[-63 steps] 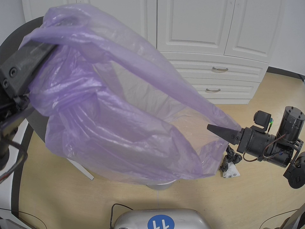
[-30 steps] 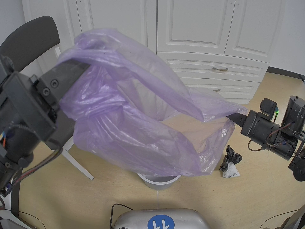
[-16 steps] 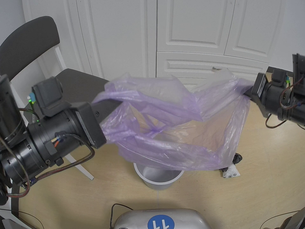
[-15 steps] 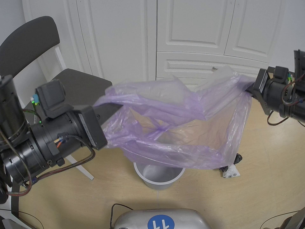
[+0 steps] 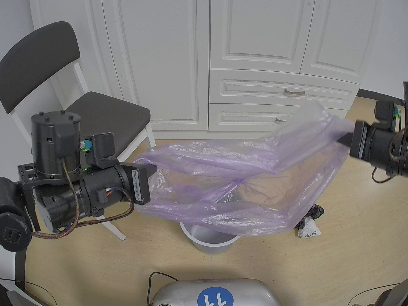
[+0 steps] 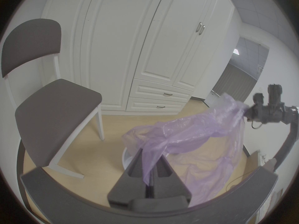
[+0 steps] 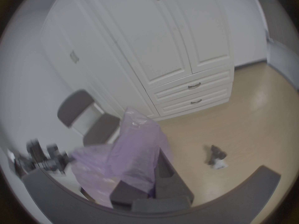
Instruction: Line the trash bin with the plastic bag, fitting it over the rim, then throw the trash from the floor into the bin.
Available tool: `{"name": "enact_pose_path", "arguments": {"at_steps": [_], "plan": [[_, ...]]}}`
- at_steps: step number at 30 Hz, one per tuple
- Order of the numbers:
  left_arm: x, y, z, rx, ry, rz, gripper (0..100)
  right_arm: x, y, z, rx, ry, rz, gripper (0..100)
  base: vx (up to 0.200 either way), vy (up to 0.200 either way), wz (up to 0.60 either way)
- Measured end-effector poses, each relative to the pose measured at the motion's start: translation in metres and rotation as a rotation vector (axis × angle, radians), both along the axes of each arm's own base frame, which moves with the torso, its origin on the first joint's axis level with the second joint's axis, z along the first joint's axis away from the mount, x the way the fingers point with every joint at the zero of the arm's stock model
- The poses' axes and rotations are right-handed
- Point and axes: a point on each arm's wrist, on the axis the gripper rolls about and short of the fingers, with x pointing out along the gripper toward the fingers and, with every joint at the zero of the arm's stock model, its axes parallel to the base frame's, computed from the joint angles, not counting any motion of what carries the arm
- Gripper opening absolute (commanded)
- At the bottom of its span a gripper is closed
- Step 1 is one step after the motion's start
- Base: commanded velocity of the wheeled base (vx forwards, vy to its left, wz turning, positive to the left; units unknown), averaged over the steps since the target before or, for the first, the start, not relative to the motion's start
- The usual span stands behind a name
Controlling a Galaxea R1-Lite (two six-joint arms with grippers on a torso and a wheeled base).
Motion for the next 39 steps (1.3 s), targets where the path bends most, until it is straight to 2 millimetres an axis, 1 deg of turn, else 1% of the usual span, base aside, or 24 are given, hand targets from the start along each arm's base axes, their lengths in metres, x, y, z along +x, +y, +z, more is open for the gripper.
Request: {"name": "enact_pose_path", "arguments": {"at_steps": [5, 10, 13, 16, 23, 31, 34, 39], "plan": [[0.016, 0.001, -0.005, 0.002, -0.023, 0.058, 0, -0.010, -0.012, -0.033, -0.280, 0.014, 0.032, 0, 0.000, 0.000, 0.00], [0.027, 0.002, -0.011, 0.002, -0.035, 0.095, 0, -0.020, -0.024, -0.060, -0.489, 0.046, 0.039, 0, 0.000, 0.000, 0.00], [0.032, 0.003, -0.016, 0.011, -0.031, 0.111, 0, -0.024, -0.030, -0.072, -0.573, 0.070, 0.037, 0, 0.000, 0.000, 0.00], [0.037, 0.004, -0.022, 0.029, -0.017, 0.119, 0, -0.026, -0.034, -0.079, -0.597, 0.094, 0.029, 0, 0.000, 0.000, 0.00], [0.040, 0.006, -0.030, 0.067, 0.000, 0.121, 0, -0.026, -0.035, -0.087, -0.623, 0.119, 0.043, 0, 0.000, 0.000, 0.00], [0.034, 0.011, -0.044, 0.196, -0.010, 0.080, 0, -0.025, -0.032, -0.098, -0.677, 0.136, 0.092, 0, 0.000, 0.000, 0.00], [0.033, 0.012, -0.045, 0.200, -0.009, 0.080, 0, -0.023, -0.030, -0.098, -0.667, 0.109, 0.087, 0, 0.000, 0.000, 0.00], [0.032, 0.009, -0.044, 0.185, -0.034, 0.069, 0, -0.016, -0.022, -0.096, -0.621, 0.004, 0.076, 0, 0.000, 0.000, 0.00]]}}
